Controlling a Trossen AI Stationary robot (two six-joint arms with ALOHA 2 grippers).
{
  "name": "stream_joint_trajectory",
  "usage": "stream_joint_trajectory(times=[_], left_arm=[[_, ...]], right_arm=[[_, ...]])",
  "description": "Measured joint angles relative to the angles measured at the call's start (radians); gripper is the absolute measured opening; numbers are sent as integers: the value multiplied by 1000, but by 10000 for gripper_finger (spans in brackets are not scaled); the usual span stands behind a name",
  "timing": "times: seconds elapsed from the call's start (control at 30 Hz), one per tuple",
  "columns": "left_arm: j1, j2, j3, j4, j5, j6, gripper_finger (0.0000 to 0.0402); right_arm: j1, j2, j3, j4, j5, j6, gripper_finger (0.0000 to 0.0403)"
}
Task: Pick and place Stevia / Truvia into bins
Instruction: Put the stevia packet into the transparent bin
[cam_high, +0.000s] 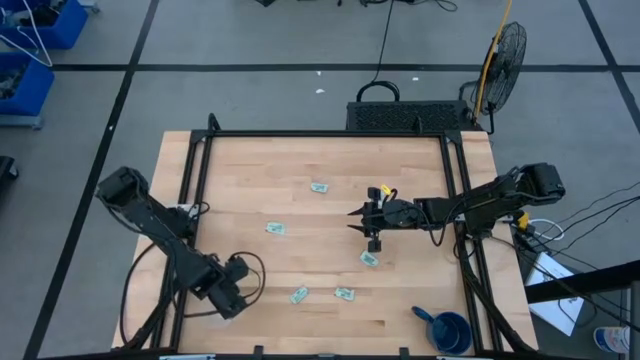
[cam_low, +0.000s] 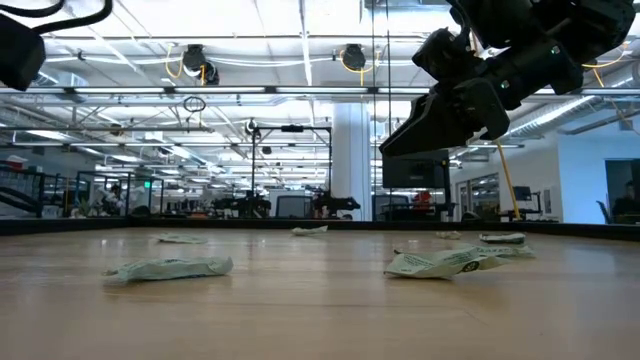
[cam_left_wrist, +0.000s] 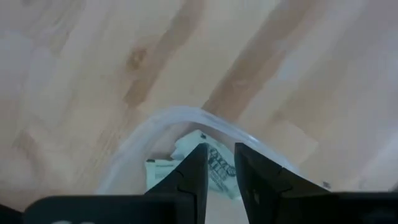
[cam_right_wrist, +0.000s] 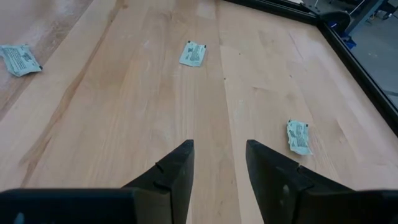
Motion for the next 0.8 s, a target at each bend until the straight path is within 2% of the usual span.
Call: stream_joint_trajectory(times=[0.1, 0.23, 0.3, 0.37, 0.47, 0.53, 0.6, 0.67, 0.73, 0.8], left_arm=[[35, -26, 1, -5, 60, 82, 87], [106, -82, 1, -38, 71, 153, 87], [147, -116, 1, -58, 70, 182, 88], [192, -156, 1, -64, 55, 212, 88], [260, -208, 2, -60, -14, 276, 88], [306, -237, 2, -60, -91, 329, 88], [344, -257, 2, -57, -179, 382, 88], [377, -264, 2, -51, -263, 431, 88], [402, -266, 2, -51, -320, 480, 88], [423, -267, 2, -47, -345, 523, 88]], right_arm=[[0, 0, 0, 0, 0, 24, 141], [0, 0, 0, -5, 1, 35, 141], [0, 0, 8, -49, 17, 4, 141], [5, 0, 36, -145, 76, -5, 141], [9, 0, 106, -362, 164, 43, 141], [6, 0, 146, -534, 179, 110, 141], [6, 0, 177, -700, 167, 200, 141], [6, 0, 196, -838, 105, 298, 141], [7, 0, 195, -935, 70, 377, 141], [5, 0, 183, -978, 80, 420, 141]])
